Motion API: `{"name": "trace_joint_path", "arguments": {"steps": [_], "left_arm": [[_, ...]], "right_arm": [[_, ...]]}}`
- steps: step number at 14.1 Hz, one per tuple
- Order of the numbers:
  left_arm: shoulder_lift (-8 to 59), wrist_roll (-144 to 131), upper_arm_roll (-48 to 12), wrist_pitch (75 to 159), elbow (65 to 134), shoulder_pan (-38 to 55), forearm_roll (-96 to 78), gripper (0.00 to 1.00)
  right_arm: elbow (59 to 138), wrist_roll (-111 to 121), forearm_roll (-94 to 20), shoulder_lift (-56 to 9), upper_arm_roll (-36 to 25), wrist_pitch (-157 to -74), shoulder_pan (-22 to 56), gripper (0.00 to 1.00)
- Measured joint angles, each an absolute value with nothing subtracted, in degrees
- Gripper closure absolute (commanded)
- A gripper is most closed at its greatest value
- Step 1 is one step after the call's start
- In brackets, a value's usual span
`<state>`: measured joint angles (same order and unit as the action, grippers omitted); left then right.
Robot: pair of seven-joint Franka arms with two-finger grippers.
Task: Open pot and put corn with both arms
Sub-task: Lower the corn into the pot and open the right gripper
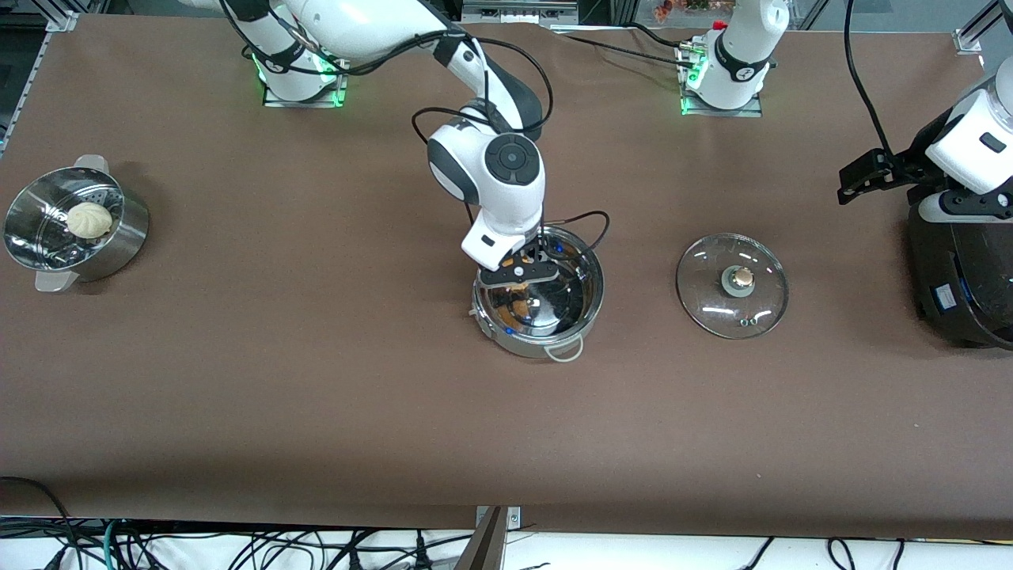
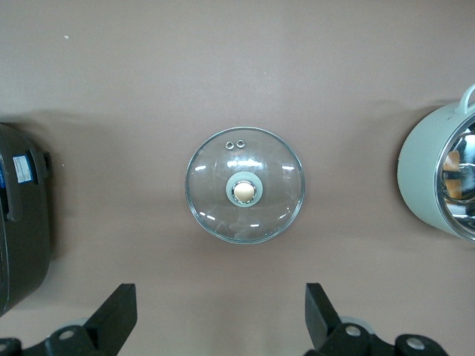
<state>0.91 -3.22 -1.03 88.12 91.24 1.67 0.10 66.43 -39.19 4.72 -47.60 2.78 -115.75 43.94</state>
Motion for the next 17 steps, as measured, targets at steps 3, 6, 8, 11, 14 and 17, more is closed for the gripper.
{"name": "trace_joint_path", "arguments": {"steps": [3,6,8,11,14,17], "left_arm": [[0.9,-3.5,-0.9,87.3,91.2,1.5,0.1,0.00],[0.9,-3.5,-0.7,86.6,91.2,0.8,0.1,0.00],[0.9,-3.5,-0.7,86.6,91.2,0.7,0.1,0.00],[1.0,-3.5,-0.7,86.5,91.2,0.7,0.1,0.00],[1.2,-3.5,-0.7,86.5,91.2,0.7,0.1,0.00],[1.3,-3.5,-0.8,86.5,91.2,0.7,0.1,0.00]], "right_arm": [[63.0,-39.2,4.8,-50.1,2.8,-115.7,44.4,1.00],[61.4,-39.2,4.8,-51.8,2.8,-116.1,44.5,1.00],[61.3,-39.2,4.9,-53.0,2.8,-118.1,44.5,1.00],[60.8,-39.2,6.0,-54.6,2.8,-119.9,44.6,1.00],[60.4,-39.2,6.1,-54.7,2.8,-119.9,44.6,0.43],[60.4,-39.2,6.3,-54.7,2.8,-119.9,44.6,0.00]]}}
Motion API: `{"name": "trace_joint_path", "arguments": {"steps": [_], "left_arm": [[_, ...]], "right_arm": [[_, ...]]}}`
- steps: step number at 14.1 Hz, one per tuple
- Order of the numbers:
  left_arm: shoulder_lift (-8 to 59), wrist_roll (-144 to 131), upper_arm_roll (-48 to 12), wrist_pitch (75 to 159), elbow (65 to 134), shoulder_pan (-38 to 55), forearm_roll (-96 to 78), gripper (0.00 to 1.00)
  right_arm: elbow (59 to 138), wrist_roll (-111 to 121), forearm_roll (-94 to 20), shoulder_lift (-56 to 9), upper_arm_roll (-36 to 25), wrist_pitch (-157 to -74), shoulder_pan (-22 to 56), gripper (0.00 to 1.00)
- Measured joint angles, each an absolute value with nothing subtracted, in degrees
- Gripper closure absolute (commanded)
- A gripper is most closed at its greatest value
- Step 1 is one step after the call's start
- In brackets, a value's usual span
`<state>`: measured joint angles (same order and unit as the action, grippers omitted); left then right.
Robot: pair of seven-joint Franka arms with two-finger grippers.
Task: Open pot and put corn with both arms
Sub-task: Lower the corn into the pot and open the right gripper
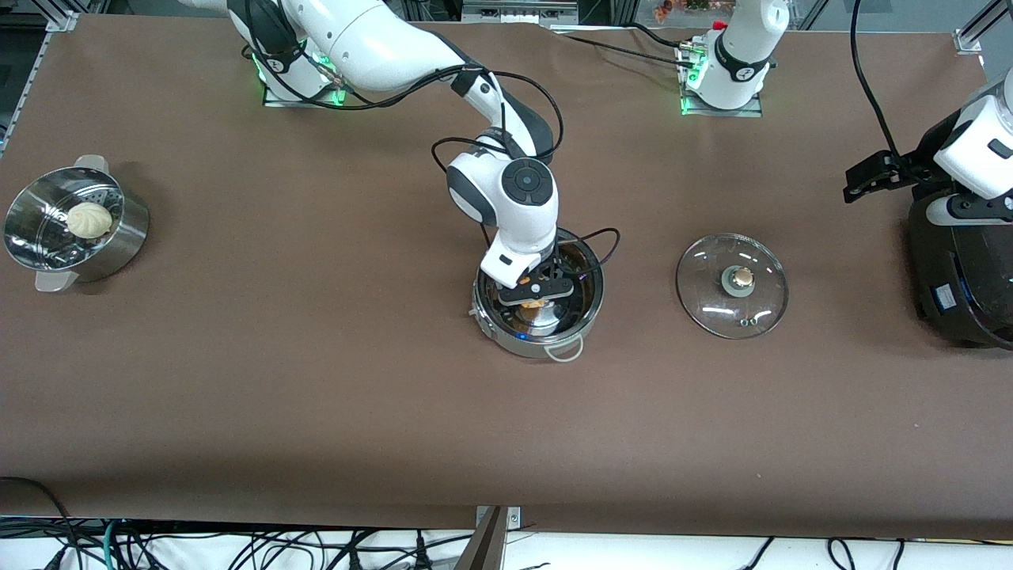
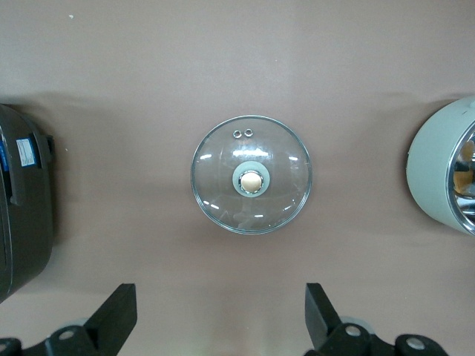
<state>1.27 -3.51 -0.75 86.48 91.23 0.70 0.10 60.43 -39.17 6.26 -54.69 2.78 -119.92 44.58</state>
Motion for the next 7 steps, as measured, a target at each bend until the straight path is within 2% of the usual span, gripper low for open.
{"name": "trace_joint_path", "arguments": {"steps": [7], "left_arm": [[1.3,-3.5,-0.8,85.2,91.2,0.7,0.1,0.00]], "right_arm": [[60.4,-37.5,6.7,-55.0,2.6,-119.6,44.5,0.00]]}}
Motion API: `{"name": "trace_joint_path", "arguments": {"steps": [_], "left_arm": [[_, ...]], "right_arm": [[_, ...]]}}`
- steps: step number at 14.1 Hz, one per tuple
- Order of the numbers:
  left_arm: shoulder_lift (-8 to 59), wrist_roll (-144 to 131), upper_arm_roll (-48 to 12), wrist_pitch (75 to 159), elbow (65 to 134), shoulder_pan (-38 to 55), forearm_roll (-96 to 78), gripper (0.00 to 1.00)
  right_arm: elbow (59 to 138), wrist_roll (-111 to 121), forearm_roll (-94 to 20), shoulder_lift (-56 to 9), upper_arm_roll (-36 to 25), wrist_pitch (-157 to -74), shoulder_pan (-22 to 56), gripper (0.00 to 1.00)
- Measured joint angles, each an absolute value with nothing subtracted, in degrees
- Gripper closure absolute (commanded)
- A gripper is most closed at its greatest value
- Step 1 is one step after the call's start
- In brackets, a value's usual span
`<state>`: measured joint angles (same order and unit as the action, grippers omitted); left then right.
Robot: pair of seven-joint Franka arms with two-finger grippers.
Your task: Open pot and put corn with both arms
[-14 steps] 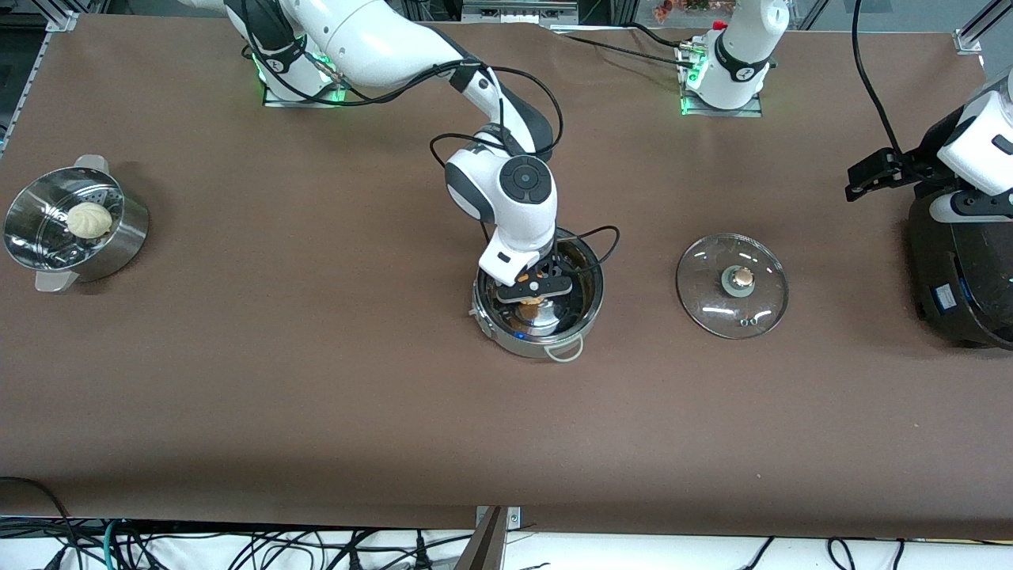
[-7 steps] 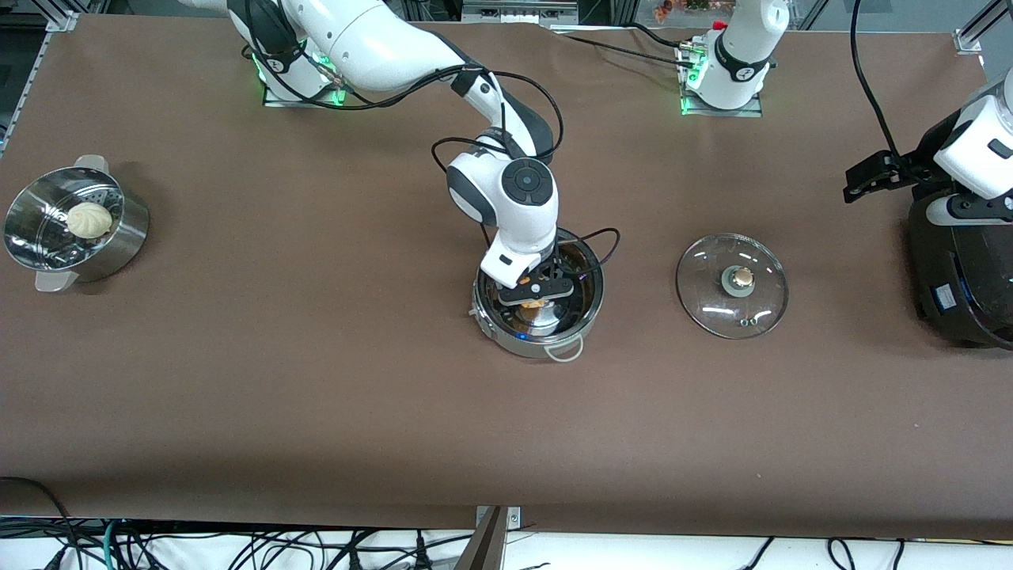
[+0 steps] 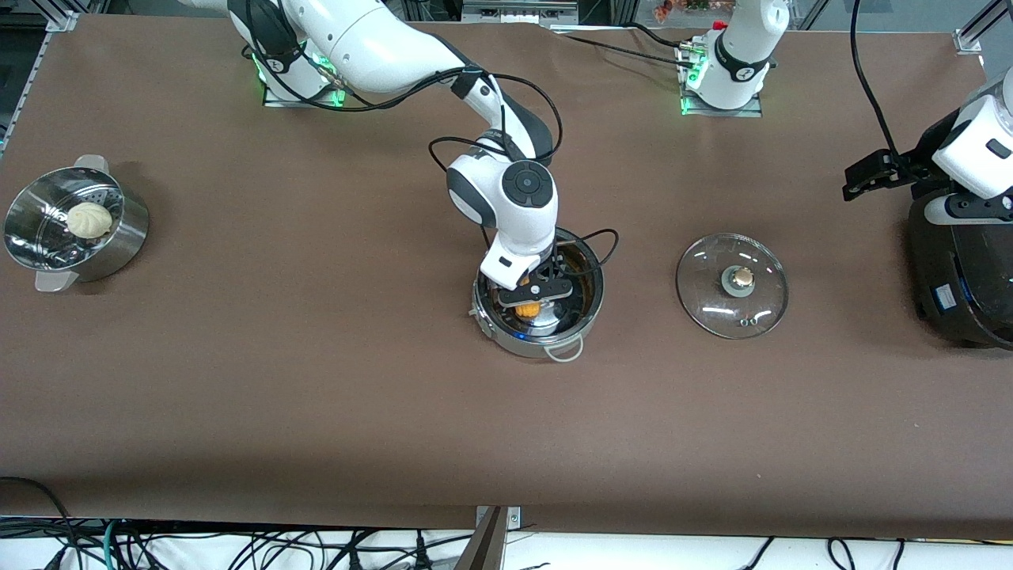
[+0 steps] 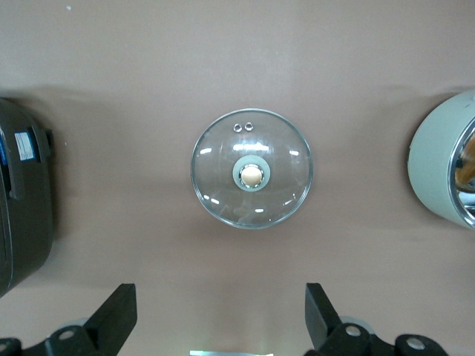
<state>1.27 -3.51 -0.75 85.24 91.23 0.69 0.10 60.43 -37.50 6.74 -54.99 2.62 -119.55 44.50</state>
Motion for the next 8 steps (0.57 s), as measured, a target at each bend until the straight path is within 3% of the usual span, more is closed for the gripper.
{"name": "trace_joint_path", "arguments": {"steps": [8], "left_arm": [[1.3,-3.5,-0.8,84.7,91.2,0.7,0.1,0.00]], "right_arm": [[57.9,-30.8,6.9,-53.3,1.3,-112.6,43.5,0.00]]}}
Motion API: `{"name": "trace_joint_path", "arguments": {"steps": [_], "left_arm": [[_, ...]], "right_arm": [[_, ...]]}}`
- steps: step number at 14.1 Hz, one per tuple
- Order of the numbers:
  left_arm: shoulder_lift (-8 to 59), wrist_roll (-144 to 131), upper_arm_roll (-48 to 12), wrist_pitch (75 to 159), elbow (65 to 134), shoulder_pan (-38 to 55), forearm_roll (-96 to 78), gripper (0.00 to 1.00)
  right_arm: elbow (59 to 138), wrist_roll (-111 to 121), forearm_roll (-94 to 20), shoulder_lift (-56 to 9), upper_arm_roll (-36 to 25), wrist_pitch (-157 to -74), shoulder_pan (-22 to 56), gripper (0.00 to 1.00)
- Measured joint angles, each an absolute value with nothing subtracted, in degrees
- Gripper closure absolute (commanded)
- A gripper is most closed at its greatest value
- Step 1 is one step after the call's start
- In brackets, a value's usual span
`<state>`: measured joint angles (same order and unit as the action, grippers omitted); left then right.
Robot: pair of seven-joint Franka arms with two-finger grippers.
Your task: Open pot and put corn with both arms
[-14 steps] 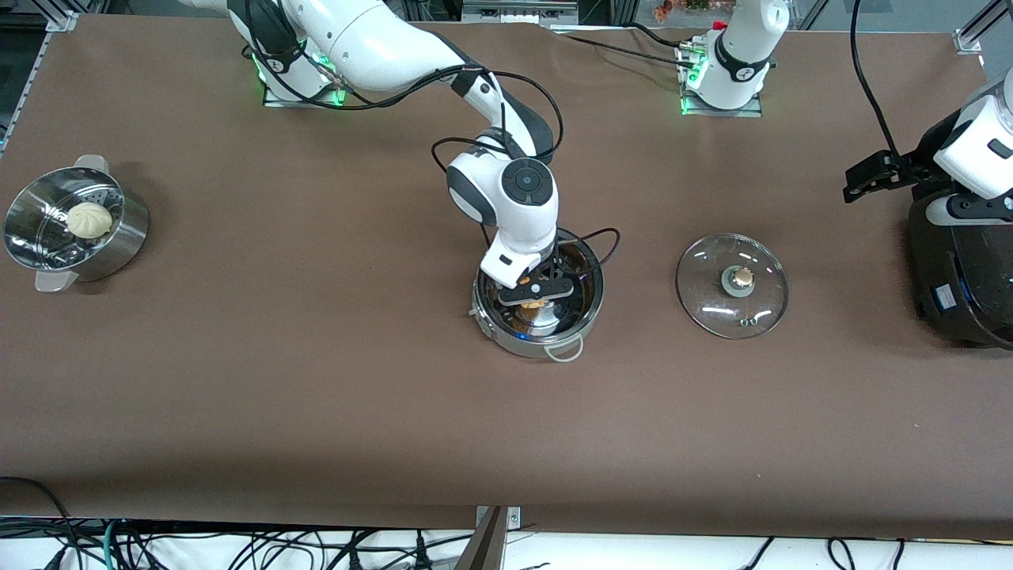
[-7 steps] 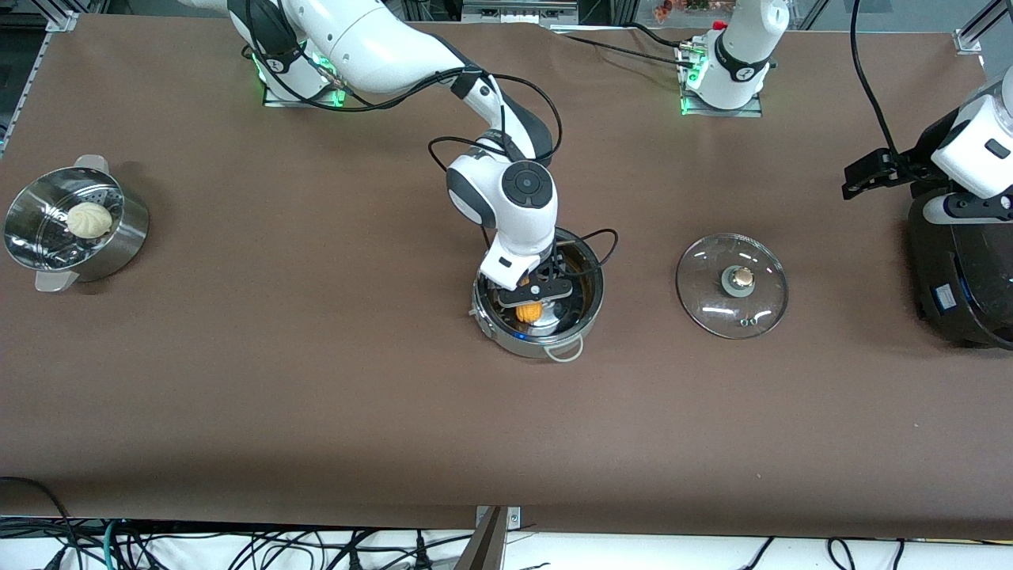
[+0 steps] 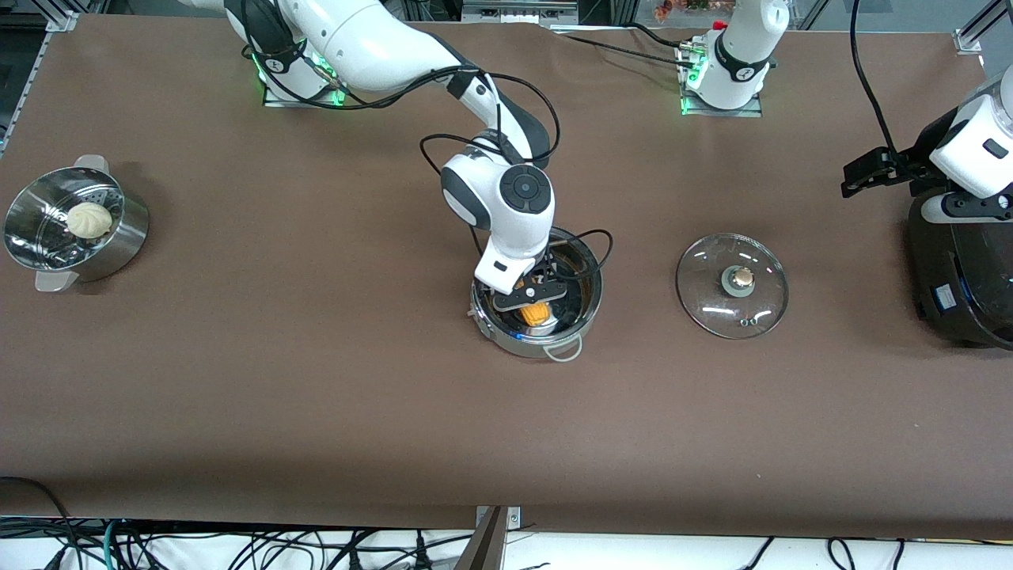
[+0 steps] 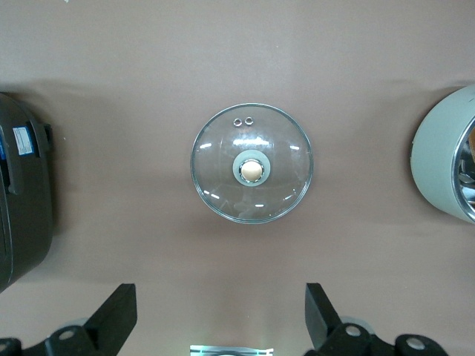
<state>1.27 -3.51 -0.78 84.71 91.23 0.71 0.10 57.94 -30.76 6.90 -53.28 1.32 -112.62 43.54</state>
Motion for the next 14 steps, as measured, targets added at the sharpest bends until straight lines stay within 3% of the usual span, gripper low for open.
{"name": "trace_joint_path", "arguments": {"steps": [7,14], "left_arm": [[1.3,-3.5,-0.8,84.7,91.2,0.7,0.1,0.00],[1.3,-3.5,-0.9,84.7,91.2,0.7,0.1,0.00]], "right_arm": [[57.1,-22.3,6.9,-43.0,0.8,-100.5,38.0,0.00],[57.1,-7.8,3.5,-34.5,0.4,-88.2,21.7,0.00]]}}
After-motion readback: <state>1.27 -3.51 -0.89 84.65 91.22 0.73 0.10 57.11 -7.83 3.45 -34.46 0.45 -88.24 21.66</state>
